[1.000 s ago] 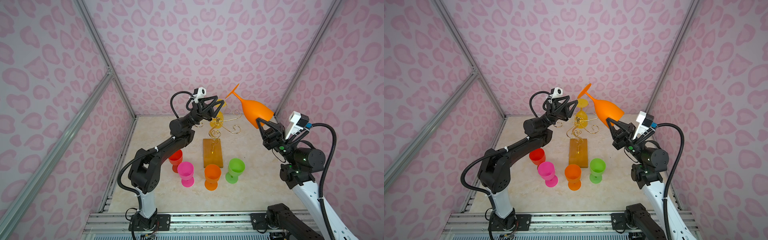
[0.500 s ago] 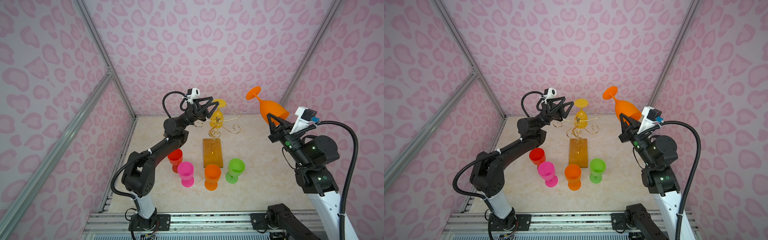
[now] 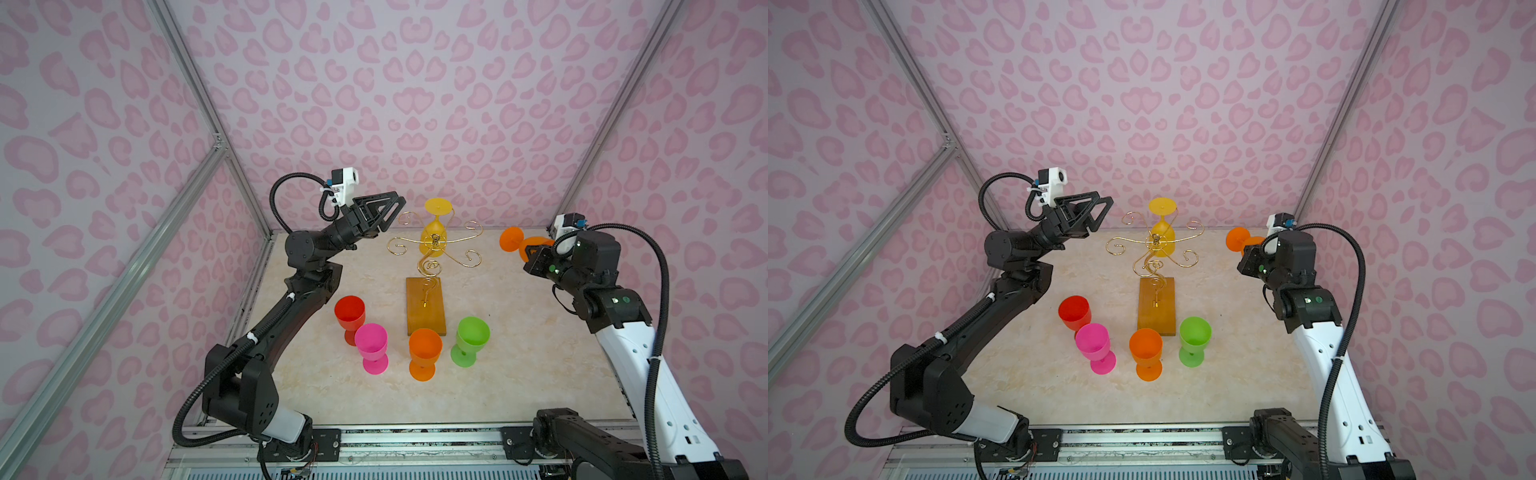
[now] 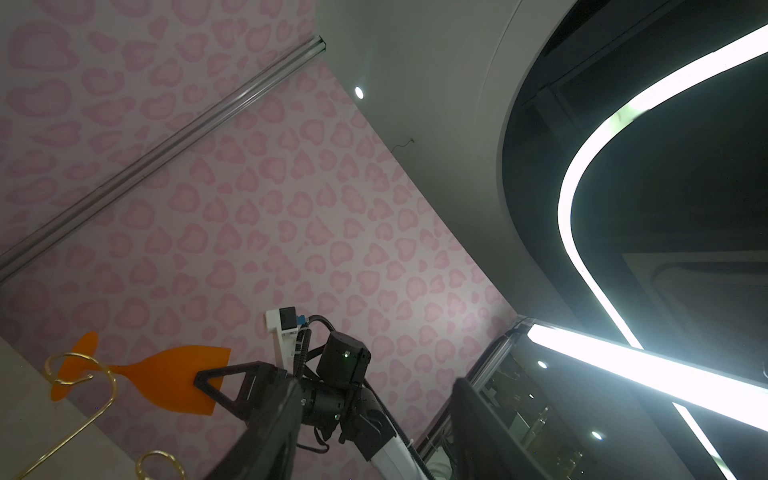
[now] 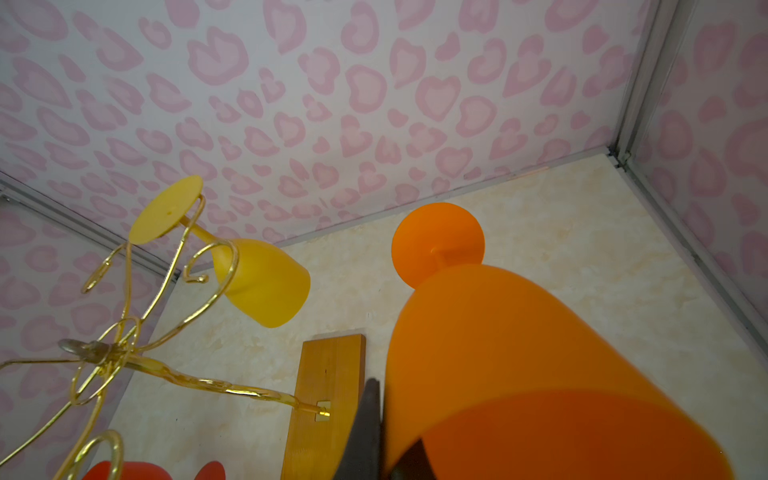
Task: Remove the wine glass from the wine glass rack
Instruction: 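Lower the orange glass upright onto the table beside the green glass with the right gripper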
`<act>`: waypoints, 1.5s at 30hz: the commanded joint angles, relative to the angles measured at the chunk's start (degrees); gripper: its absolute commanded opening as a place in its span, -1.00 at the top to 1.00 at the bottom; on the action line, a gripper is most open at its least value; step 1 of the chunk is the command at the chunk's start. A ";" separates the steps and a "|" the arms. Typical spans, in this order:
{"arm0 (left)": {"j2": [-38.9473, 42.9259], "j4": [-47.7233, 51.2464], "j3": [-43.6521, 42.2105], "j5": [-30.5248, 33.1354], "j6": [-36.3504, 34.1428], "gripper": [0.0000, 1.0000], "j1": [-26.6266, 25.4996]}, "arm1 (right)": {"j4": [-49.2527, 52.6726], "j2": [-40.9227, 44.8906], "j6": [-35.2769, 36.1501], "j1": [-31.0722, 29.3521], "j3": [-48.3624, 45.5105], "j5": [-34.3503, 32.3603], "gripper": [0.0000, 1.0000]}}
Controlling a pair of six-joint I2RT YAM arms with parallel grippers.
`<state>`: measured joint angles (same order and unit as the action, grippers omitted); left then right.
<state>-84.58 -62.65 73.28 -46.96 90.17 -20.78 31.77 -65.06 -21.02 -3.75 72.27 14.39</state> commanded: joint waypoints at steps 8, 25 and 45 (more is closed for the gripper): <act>5.70 13.26 -1.07 -1.06 -13.92 -0.22 1.26 | 8.90 -8.85 7.95 -3.60 1.24 6.17 1.00; 8.23 21.24 -1.21 0.03 -18.97 -0.26 2.39 | 17.38 -17.72 13.91 -11.30 1.78 1.87 0.97; 8.92 22.48 -2.16 0.11 -19.65 -0.30 2.58 | 22.06 -20.73 16.23 -13.65 4.11 -0.15 0.86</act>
<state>-76.27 -39.09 71.37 -46.89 71.79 -18.31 52.60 -85.41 -5.39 -17.26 76.18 14.96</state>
